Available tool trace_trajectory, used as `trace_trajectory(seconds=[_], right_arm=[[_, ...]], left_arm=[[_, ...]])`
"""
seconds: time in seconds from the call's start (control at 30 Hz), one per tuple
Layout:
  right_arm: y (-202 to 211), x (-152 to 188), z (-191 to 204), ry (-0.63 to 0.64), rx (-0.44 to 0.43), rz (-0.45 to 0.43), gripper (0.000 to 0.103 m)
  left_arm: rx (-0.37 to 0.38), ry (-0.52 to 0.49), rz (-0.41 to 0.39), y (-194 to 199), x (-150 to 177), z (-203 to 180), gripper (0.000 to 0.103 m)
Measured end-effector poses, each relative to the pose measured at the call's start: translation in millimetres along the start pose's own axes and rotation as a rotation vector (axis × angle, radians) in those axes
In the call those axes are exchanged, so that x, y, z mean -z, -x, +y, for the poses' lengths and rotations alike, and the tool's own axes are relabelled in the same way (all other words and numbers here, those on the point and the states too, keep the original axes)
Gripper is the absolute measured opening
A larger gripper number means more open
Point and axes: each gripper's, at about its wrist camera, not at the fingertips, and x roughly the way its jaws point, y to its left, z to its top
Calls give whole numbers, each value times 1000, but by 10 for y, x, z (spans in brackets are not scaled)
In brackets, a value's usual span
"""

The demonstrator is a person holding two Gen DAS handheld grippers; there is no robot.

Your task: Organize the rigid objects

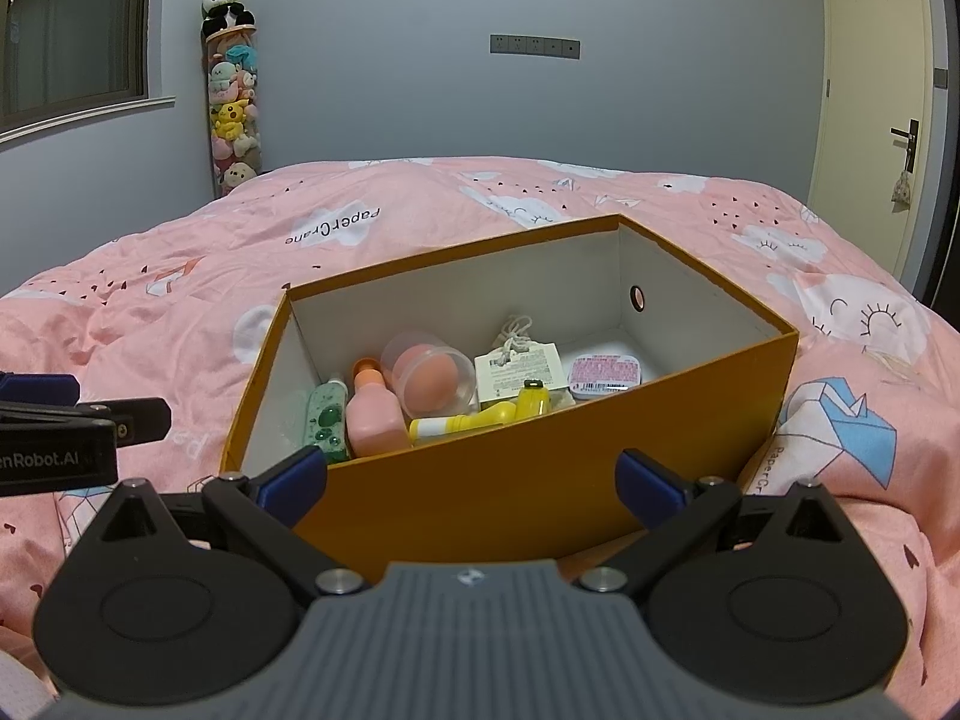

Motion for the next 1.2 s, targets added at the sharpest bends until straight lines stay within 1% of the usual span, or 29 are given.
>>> trace_trajectory(seconds=[0.3, 0.8, 1.2], right_arm=[[-4, 9, 11, -2, 1, 4, 100], [-9, 28, 63, -1, 28, 20, 100], [-18, 20, 61, -9, 21, 32, 100]], left_arm=[[1, 1, 1, 1, -1, 3, 94], [1, 3, 2, -1, -2, 2, 94], [0, -2, -5, 2, 21, -8, 94]])
